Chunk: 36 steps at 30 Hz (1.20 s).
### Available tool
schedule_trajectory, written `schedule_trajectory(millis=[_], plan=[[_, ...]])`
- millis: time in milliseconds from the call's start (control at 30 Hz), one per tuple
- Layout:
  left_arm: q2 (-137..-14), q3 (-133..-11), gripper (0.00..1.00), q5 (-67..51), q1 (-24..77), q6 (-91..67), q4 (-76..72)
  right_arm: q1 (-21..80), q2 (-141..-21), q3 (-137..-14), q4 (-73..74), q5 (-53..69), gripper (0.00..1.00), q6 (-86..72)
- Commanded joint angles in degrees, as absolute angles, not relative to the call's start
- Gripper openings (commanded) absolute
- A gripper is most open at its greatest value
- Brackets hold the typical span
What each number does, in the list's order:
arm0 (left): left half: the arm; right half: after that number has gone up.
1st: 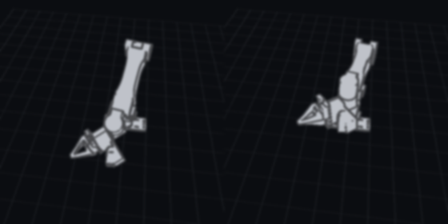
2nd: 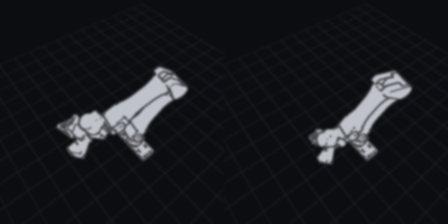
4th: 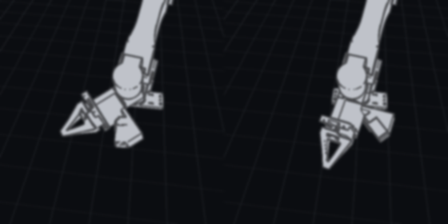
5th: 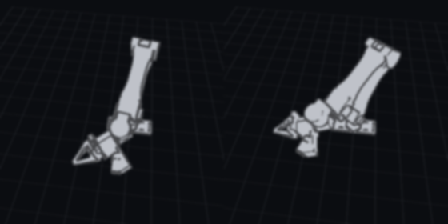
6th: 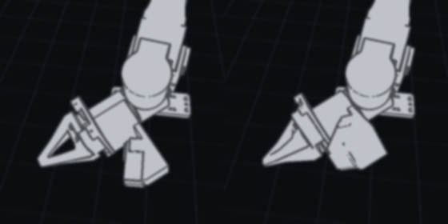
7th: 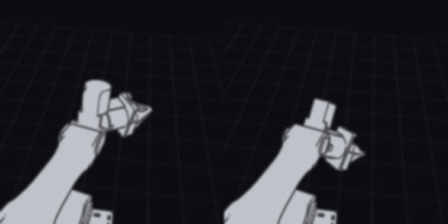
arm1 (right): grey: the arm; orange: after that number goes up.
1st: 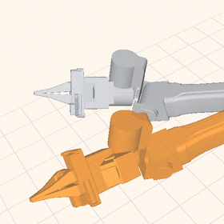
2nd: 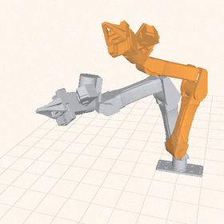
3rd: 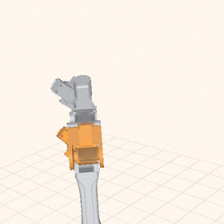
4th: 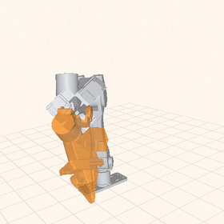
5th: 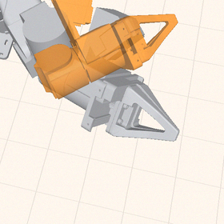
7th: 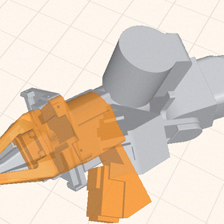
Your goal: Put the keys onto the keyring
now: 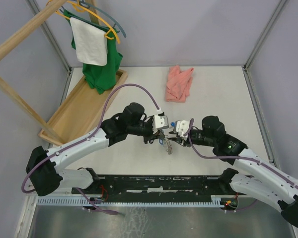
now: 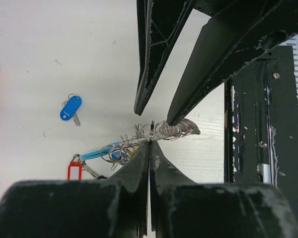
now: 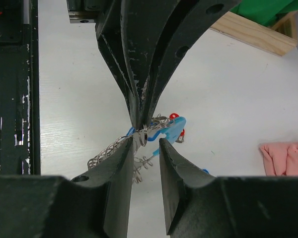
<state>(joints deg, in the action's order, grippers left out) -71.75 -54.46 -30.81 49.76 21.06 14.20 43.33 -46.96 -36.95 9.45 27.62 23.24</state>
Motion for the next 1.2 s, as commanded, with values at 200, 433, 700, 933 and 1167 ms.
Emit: schedule_trajectory(millis=[200,433,700,933,1167], plan=[[-72.6,-58.7,0.03,-30.4,50.9,24.3,17.6,43.2,-49.8,-38.5,4.8,31.0,0.31,22.4],[-72.8,-59.5,0.03,-30.2,51.3,24.4,17.8,43.2,-51.9,-39.5,7.6,34.1,0.3,23.3],[-73.0,-59.5,0.03,-31.1,51.6,24.4,17.8,43.2,-52.7,-38.7,5.5,32.4,0.15,23.1],[-71.1,-57.5,0.03,-32.5,51.6,23.4,14.9,43.2,-53.1,-37.8,4.3,32.2,0.11,22.3],[-70.4,-55.8,0.03,-33.3,51.7,22.5,12.8,43.2,-52.5,-36.2,2.2,31.5,0.16,21.2]])
